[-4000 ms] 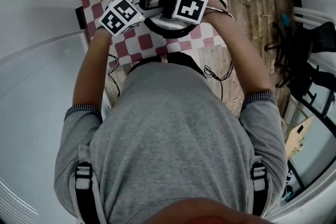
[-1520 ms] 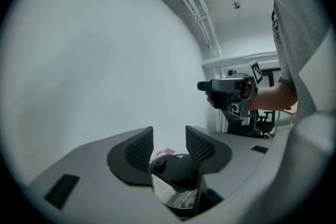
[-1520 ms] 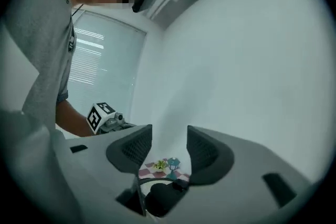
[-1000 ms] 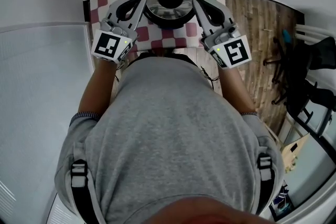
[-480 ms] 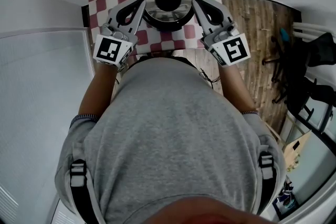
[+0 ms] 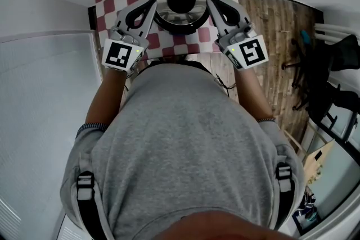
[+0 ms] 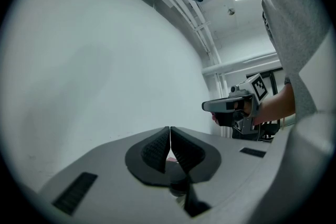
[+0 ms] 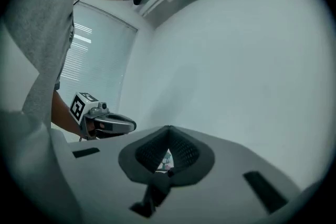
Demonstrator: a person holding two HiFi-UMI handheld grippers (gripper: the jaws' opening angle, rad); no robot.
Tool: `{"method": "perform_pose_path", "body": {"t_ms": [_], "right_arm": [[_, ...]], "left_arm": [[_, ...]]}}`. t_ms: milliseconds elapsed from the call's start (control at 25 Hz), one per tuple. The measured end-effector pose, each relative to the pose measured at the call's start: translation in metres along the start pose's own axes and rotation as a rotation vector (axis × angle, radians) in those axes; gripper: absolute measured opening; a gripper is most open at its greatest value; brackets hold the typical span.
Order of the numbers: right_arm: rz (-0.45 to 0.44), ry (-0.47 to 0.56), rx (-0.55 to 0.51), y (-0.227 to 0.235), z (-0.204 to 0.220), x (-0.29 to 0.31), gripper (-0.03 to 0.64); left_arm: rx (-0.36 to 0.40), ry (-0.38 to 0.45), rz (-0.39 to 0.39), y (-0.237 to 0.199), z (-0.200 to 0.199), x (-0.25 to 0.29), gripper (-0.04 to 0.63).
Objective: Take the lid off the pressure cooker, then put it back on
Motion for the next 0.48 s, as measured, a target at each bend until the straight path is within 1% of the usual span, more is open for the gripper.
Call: {"method": "perform_pose_path", "body": {"t_ms": [200,320,400,480], "right_arm": [[0.008,-0.002,0.002,0.002,0.000,0.001,0.006],[0.013,-0.007,0.001,0.003,0.001,-0.001,0.006],[0.025,0.015,0.011,0.004,-0.004,0.001,0.006],[0.042,0.049,0.028,0.005,-0.014,0.005,0.006]], "left_arm": [[0.007,-0.010,0.004,0.000,0.001,0.002,0.020],[0.000,0.014,0.008,0.001,-0.003,0.003,0.020],[0.000,0.021,0.009,0.000,-0.004,0.004,0.020],[0.010,0.000,0.011,-0.001,0.000,0.005,0.020]]}}
Point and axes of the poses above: the fingertips, and each gripper's own axes: x forward along the fingers, y to its right, z out of its underside, the point moved 1 cm from there along -x, backward along the fingers, and after that the axes turned 5 degrees about -x, right-handed, at the moved point
